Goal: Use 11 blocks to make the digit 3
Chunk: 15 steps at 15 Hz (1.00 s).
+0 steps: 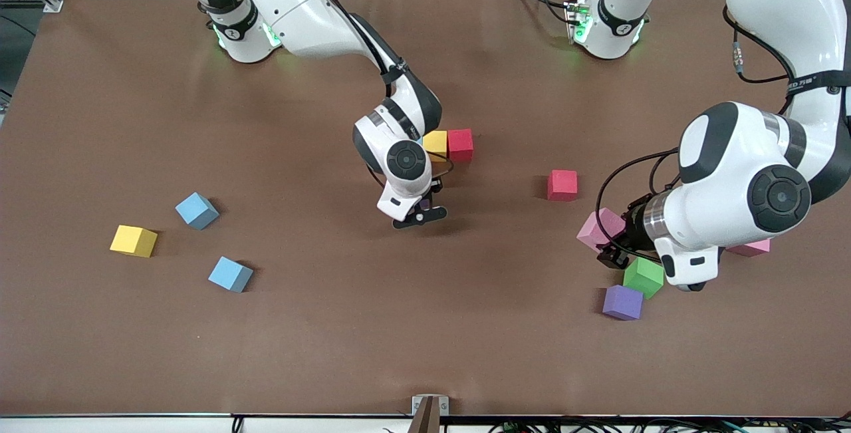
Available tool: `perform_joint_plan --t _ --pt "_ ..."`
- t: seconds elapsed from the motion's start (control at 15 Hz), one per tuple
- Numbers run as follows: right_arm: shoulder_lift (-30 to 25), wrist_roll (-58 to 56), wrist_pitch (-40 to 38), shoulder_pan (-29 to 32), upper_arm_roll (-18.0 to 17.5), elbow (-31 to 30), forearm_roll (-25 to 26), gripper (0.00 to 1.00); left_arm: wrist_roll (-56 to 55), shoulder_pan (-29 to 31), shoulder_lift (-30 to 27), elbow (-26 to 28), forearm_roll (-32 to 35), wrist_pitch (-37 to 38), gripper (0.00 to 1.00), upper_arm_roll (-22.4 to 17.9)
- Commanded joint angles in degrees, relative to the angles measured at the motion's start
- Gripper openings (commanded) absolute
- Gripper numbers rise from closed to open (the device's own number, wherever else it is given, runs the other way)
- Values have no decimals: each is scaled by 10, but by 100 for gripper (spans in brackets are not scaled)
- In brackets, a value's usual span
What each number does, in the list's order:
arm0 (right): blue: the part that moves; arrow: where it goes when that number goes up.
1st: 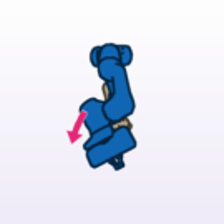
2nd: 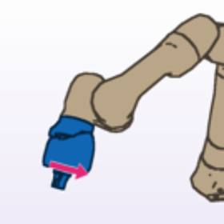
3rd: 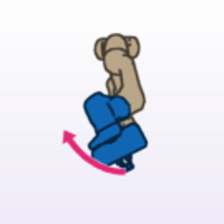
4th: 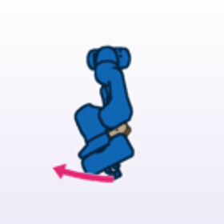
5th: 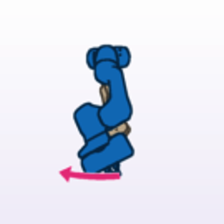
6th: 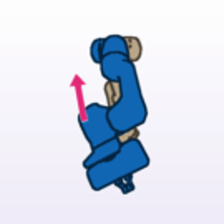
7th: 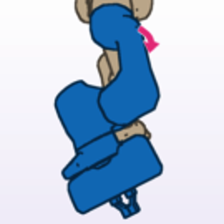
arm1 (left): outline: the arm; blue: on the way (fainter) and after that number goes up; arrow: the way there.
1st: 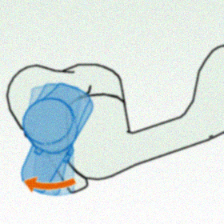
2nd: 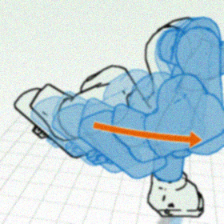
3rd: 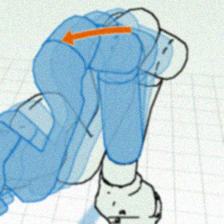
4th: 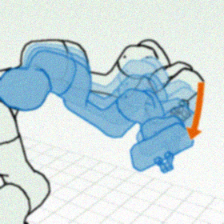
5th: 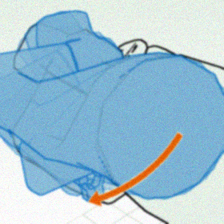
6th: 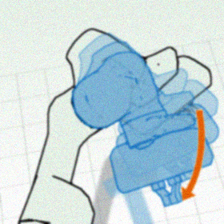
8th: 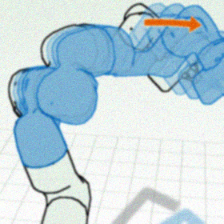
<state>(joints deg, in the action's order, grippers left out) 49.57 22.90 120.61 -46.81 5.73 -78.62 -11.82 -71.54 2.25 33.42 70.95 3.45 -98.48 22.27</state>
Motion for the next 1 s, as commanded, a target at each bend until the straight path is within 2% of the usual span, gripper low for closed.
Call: perform_joint_plan --t 0.0,0.74,0.94 --pt "-4 6 -4 8 -5 -42 -2 26 10 0 -2 5 -3 -10 0 -2" --pt "-4 7 -5 11 -3 -42 -2 26 19 -2 -4 7 -3 -10 0 -1" --pt "-3 7 -5 13 -3 -42 -2 26 52 4 -8 9 -2 -9 0 2"
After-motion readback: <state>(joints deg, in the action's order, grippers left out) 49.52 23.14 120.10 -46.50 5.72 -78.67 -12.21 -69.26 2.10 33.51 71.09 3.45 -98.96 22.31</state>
